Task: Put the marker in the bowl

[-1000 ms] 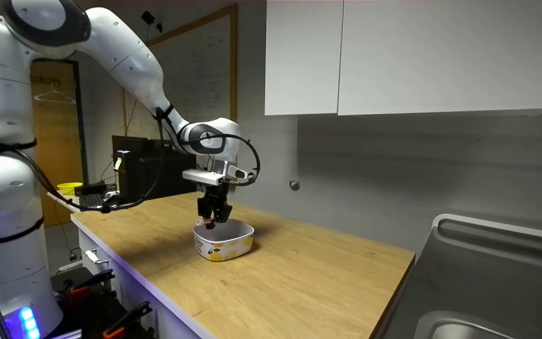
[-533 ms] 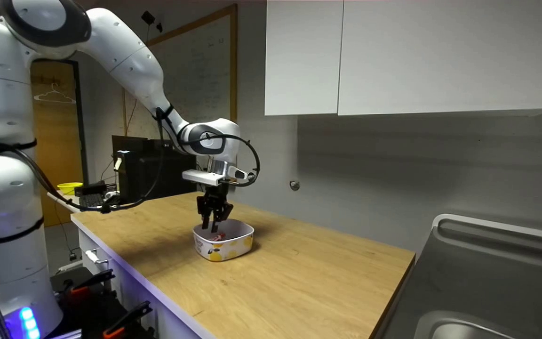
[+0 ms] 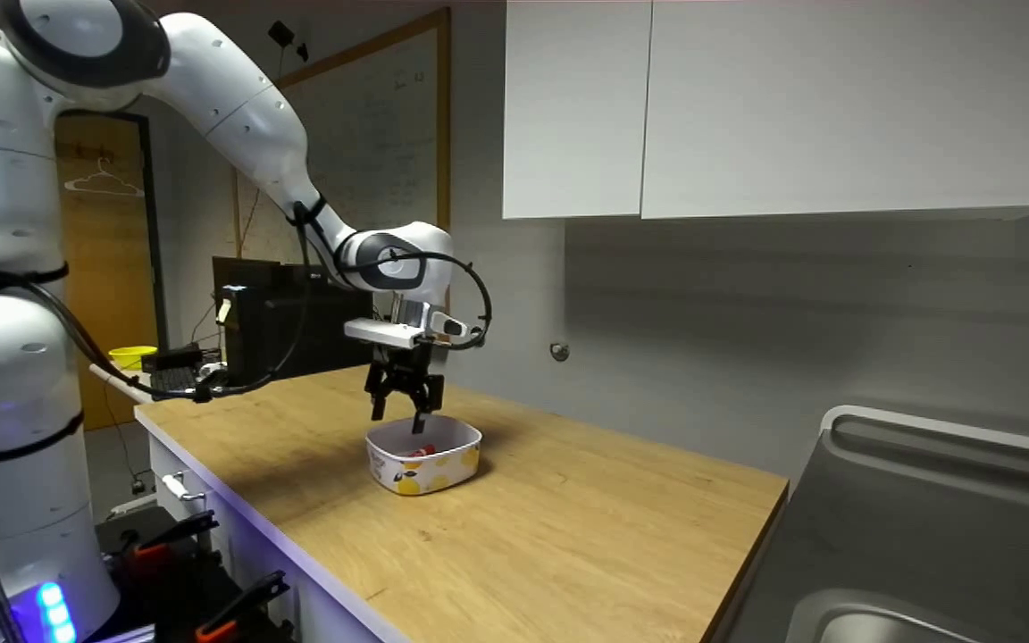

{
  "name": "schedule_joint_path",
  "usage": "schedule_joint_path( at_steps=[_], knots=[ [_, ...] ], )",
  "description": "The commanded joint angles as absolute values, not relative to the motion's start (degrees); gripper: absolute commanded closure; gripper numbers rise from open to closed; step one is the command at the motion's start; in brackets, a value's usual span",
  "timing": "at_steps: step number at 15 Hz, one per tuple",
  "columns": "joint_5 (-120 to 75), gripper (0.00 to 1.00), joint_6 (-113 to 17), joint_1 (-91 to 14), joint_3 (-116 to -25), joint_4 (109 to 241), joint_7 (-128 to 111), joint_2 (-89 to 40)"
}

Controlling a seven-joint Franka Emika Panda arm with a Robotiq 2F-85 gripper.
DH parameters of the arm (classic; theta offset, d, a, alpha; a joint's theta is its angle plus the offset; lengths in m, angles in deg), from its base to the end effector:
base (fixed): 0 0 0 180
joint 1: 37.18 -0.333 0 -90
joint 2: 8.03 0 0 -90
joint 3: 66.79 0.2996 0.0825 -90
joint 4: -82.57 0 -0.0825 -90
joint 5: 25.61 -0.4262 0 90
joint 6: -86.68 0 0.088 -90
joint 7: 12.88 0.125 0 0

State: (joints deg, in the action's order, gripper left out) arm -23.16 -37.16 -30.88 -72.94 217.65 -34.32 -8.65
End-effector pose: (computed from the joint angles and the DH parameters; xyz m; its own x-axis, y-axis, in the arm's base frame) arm 0.4906 -0.1108 0.2439 0.9617 0.1841 -0.2029 0.1784 -0.9829 -0.0464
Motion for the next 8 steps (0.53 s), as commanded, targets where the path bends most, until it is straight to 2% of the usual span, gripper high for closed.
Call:
schedule_joint_path(
  at_steps=[1,8],
  knots=[
    [-22.9,0.00,-35.1,-31.8,-72.1,219.7,-35.9,-3.9],
    [-21.1,0.00,-33.9,-34.2,-71.5,223.5,-35.6,8.1]
  ],
)
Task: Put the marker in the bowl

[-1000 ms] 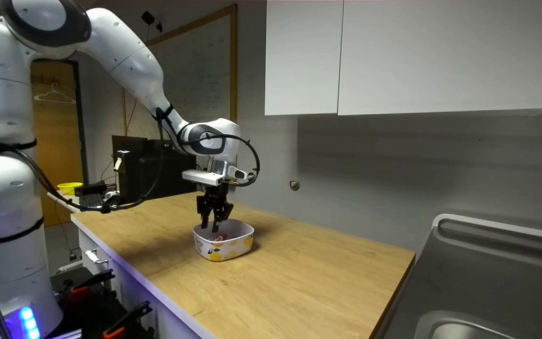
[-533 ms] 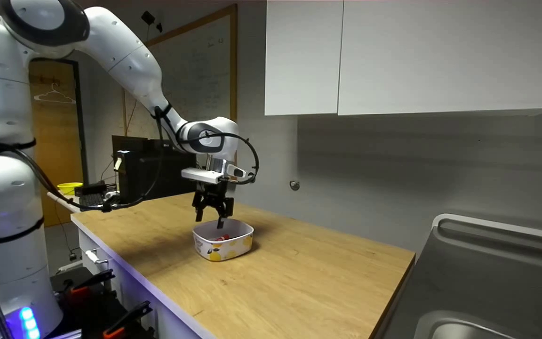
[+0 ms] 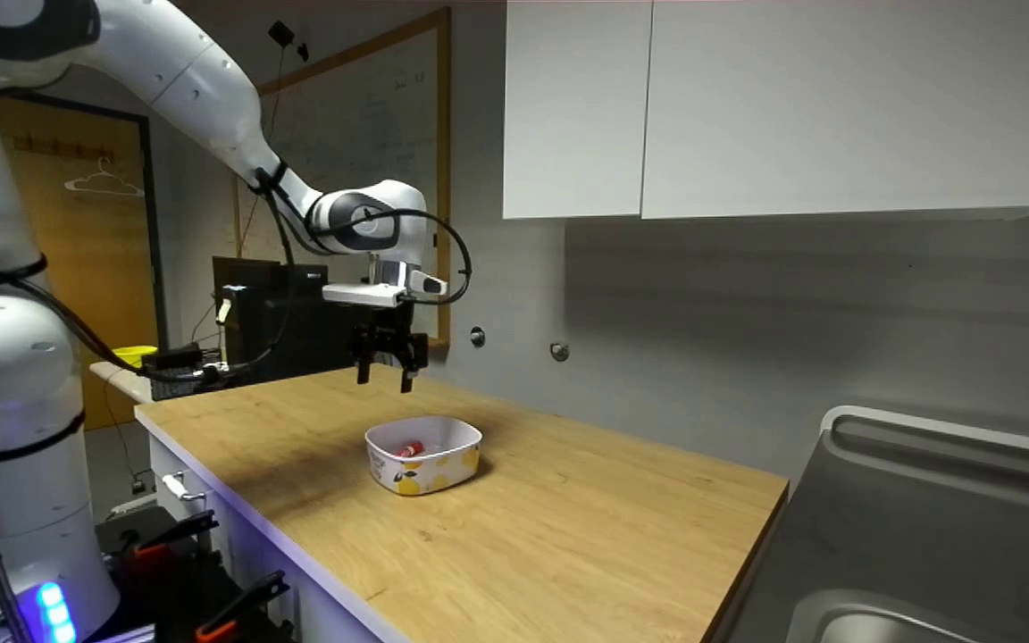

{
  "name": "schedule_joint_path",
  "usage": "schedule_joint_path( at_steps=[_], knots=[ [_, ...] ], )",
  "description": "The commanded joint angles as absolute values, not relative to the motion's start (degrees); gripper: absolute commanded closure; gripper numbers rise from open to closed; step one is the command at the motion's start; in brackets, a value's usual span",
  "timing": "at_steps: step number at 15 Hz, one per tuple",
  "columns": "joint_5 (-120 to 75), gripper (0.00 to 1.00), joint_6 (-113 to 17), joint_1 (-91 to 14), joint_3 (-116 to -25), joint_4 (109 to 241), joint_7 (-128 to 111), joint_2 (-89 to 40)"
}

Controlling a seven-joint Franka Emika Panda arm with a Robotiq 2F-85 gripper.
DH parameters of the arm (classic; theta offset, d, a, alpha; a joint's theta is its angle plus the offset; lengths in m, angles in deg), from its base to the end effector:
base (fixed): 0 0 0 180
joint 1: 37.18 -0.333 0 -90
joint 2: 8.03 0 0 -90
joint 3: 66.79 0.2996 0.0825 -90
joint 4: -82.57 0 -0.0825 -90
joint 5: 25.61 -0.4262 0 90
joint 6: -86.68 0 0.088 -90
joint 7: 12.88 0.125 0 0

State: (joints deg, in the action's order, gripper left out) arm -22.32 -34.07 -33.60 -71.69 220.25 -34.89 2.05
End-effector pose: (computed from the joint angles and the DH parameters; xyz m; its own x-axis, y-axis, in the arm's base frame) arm 0.4836 -0.0748 0.3129 0.9560 0.2664 -0.1228 0.2664 -0.9637 -0.0167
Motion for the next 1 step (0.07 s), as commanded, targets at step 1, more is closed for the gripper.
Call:
schedule_joint_path(
  at_steps=[1],
  knots=[
    [-21.3,0.00,-33.6,-34.4,-71.6,223.7,-35.1,9.2]
  ],
)
